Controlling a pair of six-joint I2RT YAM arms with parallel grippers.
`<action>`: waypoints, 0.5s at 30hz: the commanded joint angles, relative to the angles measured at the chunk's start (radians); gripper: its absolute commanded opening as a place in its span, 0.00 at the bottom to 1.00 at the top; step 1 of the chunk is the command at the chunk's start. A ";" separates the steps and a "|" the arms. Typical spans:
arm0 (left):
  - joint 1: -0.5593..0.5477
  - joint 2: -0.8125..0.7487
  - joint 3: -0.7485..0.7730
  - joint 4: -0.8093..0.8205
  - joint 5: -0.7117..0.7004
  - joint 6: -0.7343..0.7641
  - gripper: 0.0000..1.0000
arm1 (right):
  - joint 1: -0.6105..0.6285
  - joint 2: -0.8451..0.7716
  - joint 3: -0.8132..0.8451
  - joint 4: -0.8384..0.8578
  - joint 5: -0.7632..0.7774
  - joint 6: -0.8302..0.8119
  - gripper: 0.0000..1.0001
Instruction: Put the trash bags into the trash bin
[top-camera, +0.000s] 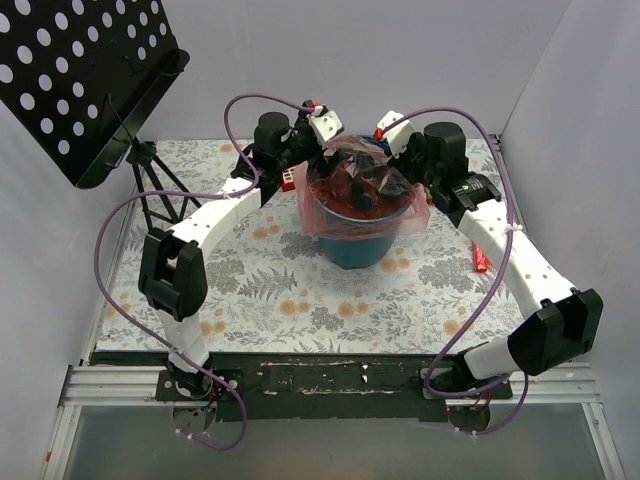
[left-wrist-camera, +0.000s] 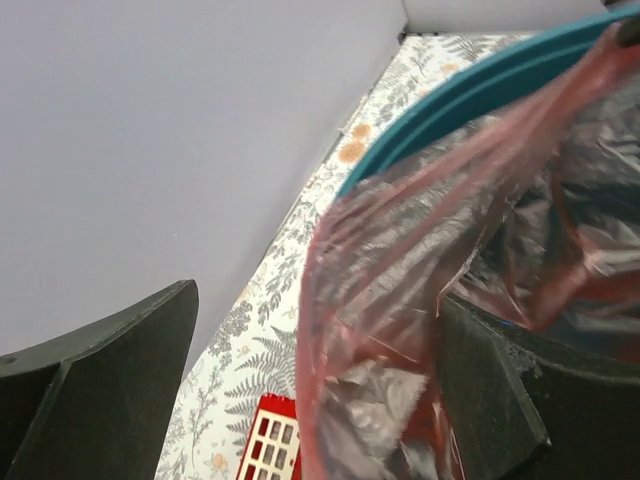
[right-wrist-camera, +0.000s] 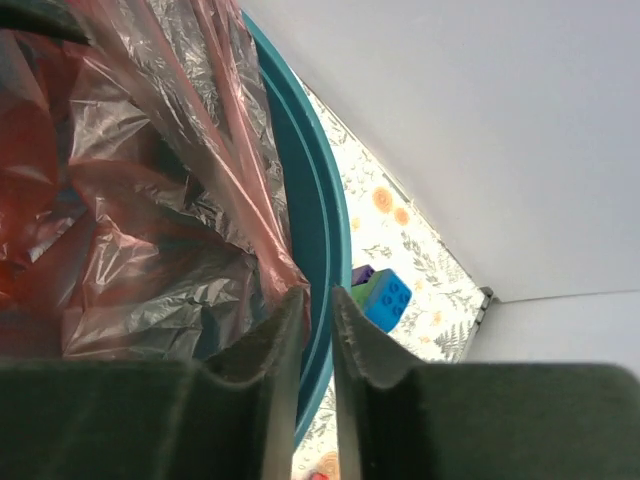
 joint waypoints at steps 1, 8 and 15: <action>-0.004 0.039 0.090 0.177 -0.088 -0.089 0.92 | -0.024 0.008 0.035 0.041 0.026 0.020 0.12; -0.004 0.110 0.178 0.235 -0.119 -0.214 0.89 | -0.116 0.030 0.108 -0.028 -0.124 0.111 0.01; -0.004 0.229 0.314 0.237 -0.198 -0.317 0.86 | -0.208 0.083 0.147 -0.040 -0.205 0.203 0.01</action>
